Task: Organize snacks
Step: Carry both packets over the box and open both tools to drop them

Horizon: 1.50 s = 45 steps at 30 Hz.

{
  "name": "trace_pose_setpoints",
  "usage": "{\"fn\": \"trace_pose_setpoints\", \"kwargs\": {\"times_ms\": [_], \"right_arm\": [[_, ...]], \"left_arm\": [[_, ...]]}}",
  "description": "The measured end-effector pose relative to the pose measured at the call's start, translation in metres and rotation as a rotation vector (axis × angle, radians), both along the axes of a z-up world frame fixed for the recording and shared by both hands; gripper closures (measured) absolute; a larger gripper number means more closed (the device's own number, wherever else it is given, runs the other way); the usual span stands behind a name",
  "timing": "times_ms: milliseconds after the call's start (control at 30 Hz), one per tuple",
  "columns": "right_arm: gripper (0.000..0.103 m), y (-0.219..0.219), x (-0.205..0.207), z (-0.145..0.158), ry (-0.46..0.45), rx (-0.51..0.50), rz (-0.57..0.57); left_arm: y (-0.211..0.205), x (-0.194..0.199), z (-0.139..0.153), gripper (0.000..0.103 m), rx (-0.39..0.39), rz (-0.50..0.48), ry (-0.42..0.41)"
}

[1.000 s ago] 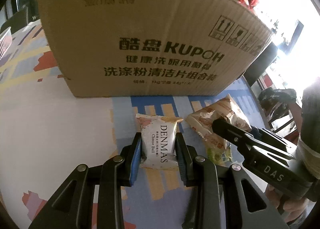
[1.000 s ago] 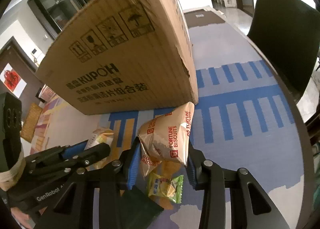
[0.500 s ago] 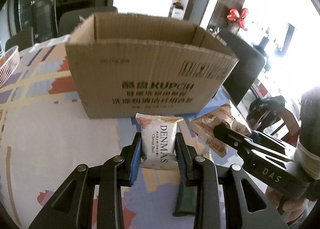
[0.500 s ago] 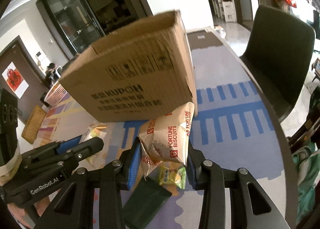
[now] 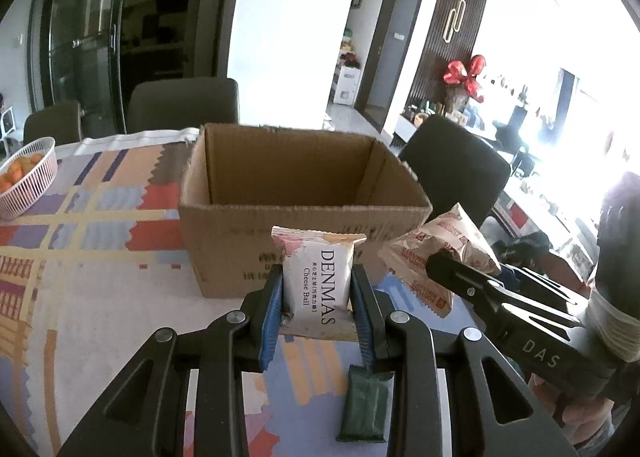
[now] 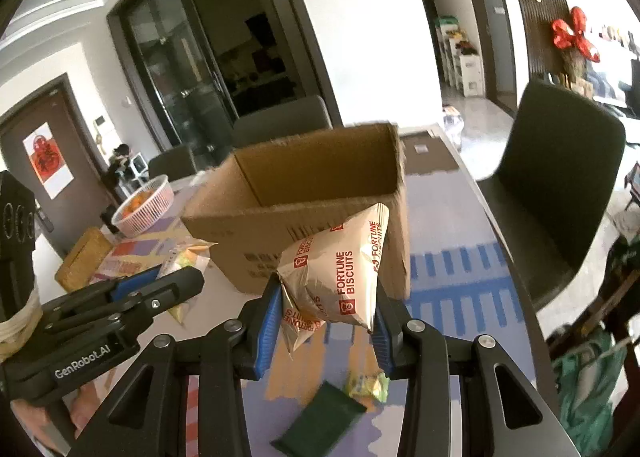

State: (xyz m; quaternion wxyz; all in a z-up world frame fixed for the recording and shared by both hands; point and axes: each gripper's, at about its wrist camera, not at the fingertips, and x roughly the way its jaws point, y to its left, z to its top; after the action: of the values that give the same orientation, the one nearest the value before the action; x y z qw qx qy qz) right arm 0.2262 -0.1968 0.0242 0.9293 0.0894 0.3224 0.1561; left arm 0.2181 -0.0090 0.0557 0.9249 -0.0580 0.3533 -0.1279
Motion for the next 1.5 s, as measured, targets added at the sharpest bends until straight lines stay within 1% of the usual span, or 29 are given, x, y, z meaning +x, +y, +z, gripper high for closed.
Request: {"fn": "trace_pose_setpoints", "kwargs": {"times_ms": [333, 533, 767, 1033, 1233, 1500], "right_arm": [[0.062, 0.008, 0.015, 0.038, -0.089, -0.017, 0.006], [0.062, 0.010, 0.029, 0.056, -0.115, -0.026, 0.013], [0.062, 0.012, 0.051, 0.064, -0.103, -0.043, 0.019], [0.062, 0.023, 0.078, 0.069, -0.084, -0.091, 0.036], [0.062, 0.026, 0.095, 0.063, -0.053, -0.114, 0.044], [0.062, 0.031, 0.114, 0.057, -0.018, -0.144, 0.051]], "left_arm": [[0.005, 0.014, 0.033, 0.071, -0.001, 0.019, -0.078], [0.006, 0.032, 0.048, 0.071, -0.001, 0.020, -0.094], [0.008, 0.060, 0.053, 0.071, -0.011, 0.019, -0.059], [0.007, 0.091, 0.053, 0.071, 0.023, 0.019, -0.021], [0.006, 0.115, 0.045, 0.071, 0.044, 0.021, 0.022], [0.004, 0.133, 0.030, 0.070, 0.077, 0.019, 0.067]]}}
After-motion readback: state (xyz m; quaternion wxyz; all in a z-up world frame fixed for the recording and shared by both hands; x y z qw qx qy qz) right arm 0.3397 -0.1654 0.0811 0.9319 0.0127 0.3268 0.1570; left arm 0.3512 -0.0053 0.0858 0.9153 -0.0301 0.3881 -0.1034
